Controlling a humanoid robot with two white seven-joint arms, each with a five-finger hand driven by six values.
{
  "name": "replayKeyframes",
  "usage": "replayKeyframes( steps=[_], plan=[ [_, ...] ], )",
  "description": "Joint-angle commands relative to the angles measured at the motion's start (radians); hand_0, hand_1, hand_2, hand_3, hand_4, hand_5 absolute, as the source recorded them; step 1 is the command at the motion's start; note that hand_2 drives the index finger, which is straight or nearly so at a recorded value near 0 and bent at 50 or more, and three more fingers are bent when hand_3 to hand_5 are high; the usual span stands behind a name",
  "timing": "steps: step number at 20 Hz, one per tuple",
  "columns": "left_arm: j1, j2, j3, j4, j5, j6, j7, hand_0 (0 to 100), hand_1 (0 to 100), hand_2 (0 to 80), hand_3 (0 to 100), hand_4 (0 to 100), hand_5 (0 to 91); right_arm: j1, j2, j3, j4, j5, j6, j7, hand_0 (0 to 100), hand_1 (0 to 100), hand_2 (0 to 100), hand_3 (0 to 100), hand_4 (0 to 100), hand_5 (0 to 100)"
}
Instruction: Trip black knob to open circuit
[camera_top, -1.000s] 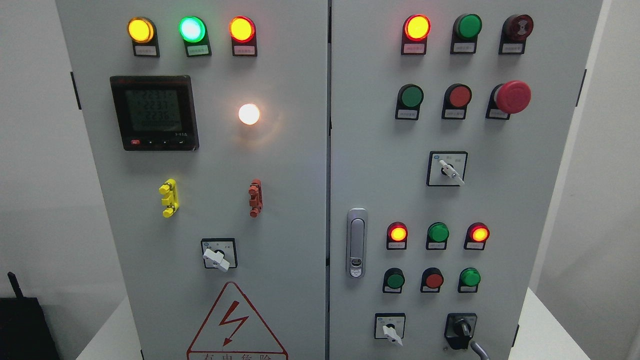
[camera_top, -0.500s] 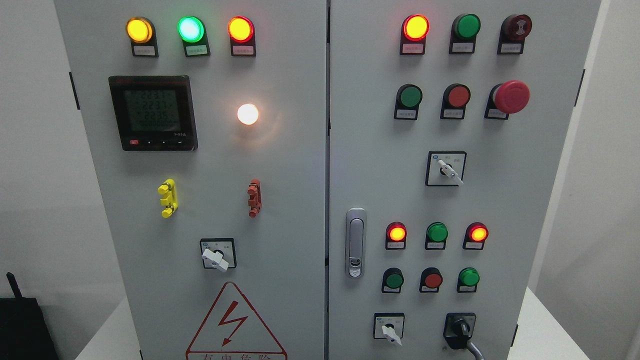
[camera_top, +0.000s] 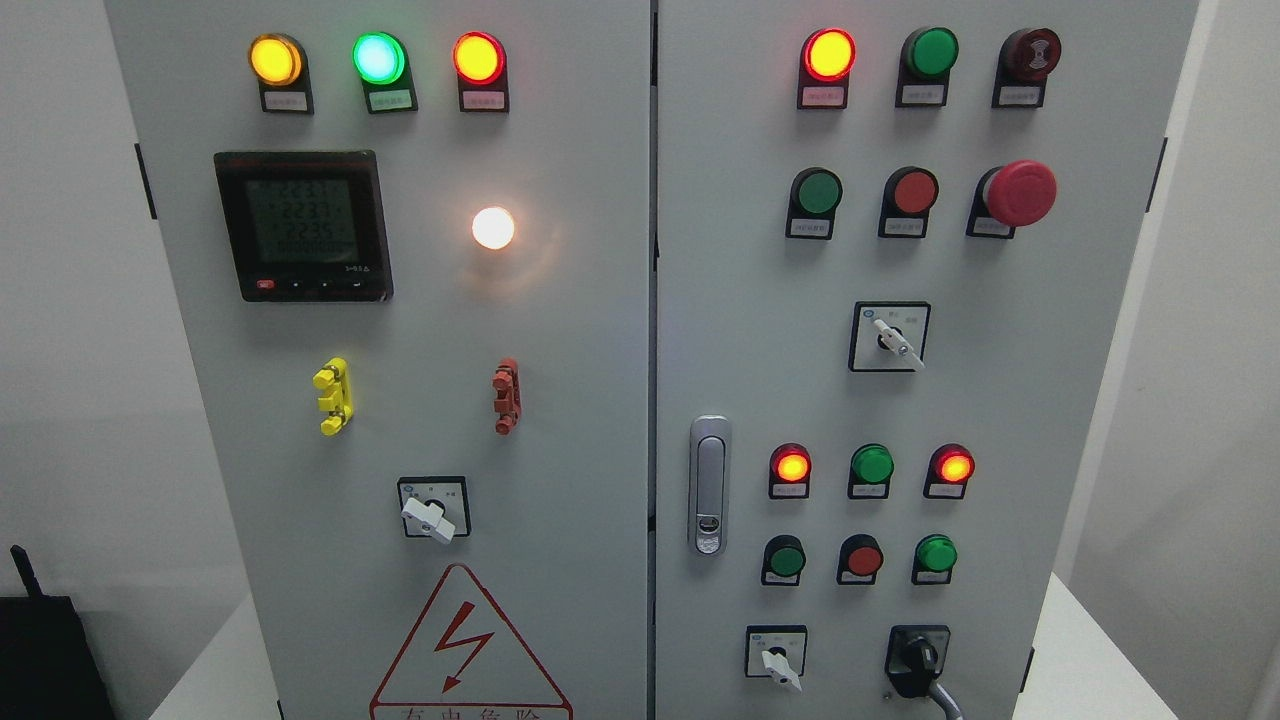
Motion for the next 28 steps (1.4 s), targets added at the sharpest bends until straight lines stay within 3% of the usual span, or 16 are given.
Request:
replayKeyframes(
  steps=[1, 28],
  plan=[
    [0.000, 0.000, 0.000, 0.000, -0.023, 0.001, 0.000, 12, 39, 0.0, 0, 0, 0.0, -0.003, 0.002, 0.013, -0.006, -0.026, 0.000, 0.002, 0, 0, 0, 100, 98, 100],
    [0.000, 0.000, 0.000, 0.000, -0.023, -0.001, 0.000, 12, 39, 0.0, 0, 0, 0.0, -0.002, 0.003, 0.033, -0.006, -0.026, 0.011, 0.002, 0, 0, 0, 100, 98, 100]
  ],
)
